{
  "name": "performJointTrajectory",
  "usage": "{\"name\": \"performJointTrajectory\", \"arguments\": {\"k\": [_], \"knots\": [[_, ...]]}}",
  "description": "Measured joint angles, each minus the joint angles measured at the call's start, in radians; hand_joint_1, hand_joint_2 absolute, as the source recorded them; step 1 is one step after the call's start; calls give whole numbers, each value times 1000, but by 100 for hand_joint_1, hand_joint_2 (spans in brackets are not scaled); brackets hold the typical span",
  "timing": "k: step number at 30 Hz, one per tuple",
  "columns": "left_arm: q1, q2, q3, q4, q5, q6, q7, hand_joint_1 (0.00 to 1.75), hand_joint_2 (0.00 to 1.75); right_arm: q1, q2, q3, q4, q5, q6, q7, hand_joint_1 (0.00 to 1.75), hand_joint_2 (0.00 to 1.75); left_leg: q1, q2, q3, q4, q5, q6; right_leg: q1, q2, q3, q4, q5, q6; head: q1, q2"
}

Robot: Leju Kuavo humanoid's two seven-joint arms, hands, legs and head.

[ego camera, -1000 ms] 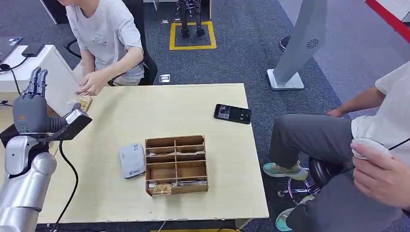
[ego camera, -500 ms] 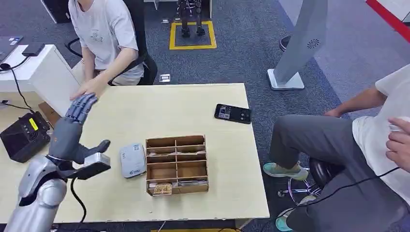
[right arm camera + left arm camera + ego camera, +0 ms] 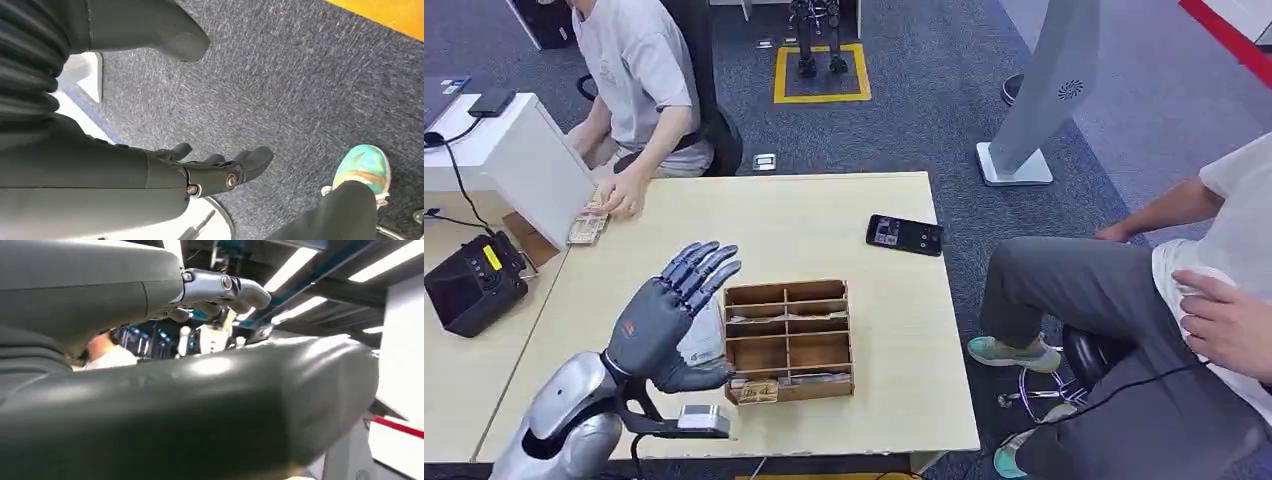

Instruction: Pass the card to the sensor for recognition and then transmit it.

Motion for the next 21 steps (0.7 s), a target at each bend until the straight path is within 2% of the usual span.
{"name": "performJointTrajectory", "arguments": {"k": [3,8,12,21], "knots": [[18,-4,-30,2,-82,63,70,0,175,0,-1,-4,0,1,1,17,0,175,0,0,0,0,0,0,0,0,0,0,0,0,0,0],[31,-31,-55,41,-142,103,151,0,175,0,-1,-10,0,1,-3,16,0,175,0,0,-1,0,0,0,0,0,0,0,0,0,0,0],[36,-48,-57,78,-197,127,183,0,175,0,-1,-12,0,1,-3,13,0,175,0,0,-1,0,0,0,0,0,0,0,0,0,0,0],[37,-61,-58,109,-222,138,204,0,175,0,-1,-12,0,1,-4,21,0,175,0,0,-1,0,0,0,0,0,0,0,0,0,0,0]]}}
